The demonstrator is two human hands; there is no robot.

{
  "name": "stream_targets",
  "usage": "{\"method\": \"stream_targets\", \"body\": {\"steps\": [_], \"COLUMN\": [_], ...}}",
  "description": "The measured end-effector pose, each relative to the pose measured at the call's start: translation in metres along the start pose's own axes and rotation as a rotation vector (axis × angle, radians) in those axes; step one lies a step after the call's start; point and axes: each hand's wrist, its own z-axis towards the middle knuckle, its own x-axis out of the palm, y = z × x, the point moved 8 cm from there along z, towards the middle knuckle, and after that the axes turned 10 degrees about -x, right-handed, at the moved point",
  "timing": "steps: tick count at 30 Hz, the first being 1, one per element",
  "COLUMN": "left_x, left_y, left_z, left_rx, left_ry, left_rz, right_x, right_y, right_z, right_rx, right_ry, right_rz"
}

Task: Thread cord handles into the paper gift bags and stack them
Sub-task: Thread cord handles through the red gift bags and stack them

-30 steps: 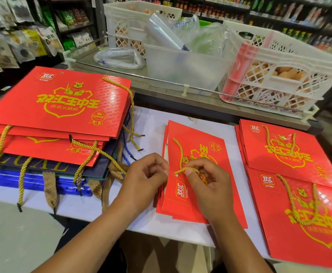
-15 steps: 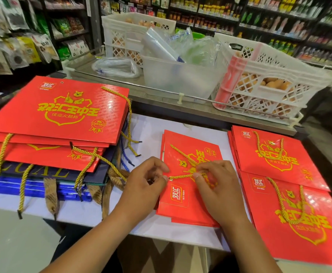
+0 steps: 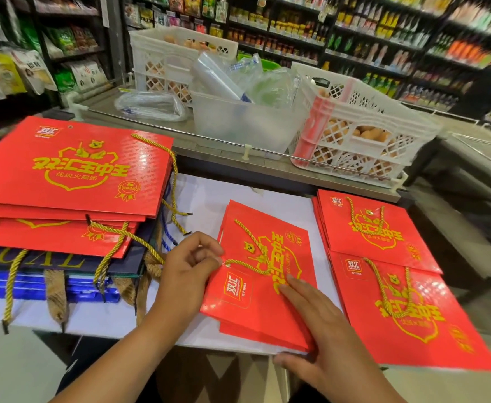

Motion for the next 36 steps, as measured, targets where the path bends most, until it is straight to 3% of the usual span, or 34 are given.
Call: {"method": "stream_targets", "body": {"steps": [5, 9, 16, 22, 24, 30, 36], "left_x": [-0.005, 0.000, 0.007, 0.026, 0.027, 0.016, 0.012], "left_y": [-0.003, -0.009, -0.012, -0.005, -0.004, -0.008, -0.013], "left_z": [-0.005, -0.009, -0.012, -0.019, -0.020, -0.014, -0.016], "left_rx": [0.005, 0.081, 0.170, 0.143, 0.136, 0.220, 0.226], "left_ry": [0.016, 0.048, 0.057, 0.254, 0.274, 0.131, 0.072], "left_rz": [-0.059, 0.000, 0.107, 0.262, 0.269, 0.299, 0.275], "right_x": [0.002, -0.041, -0.123, -0.158, -0.164, -0.182, -0.148], "right_y": [0.017, 0.030, 0.052, 0.037, 0.024, -0.027, -0.091], "right_z": [-0.016, -0.024, -0.023, -0.023, -0.025, -0.018, 0.014], "right_rx": [-0.124, -0.160, -0.036, 0.125, 0.178, 0.371, 0.554], "right_ry": [-0.055, -0.280, -0.642, -0.847, -0.862, -0.852, -0.562], "right_rz": [-0.117, -0.112, 0.022, 0.198, 0.228, 0.340, 0.771]}}
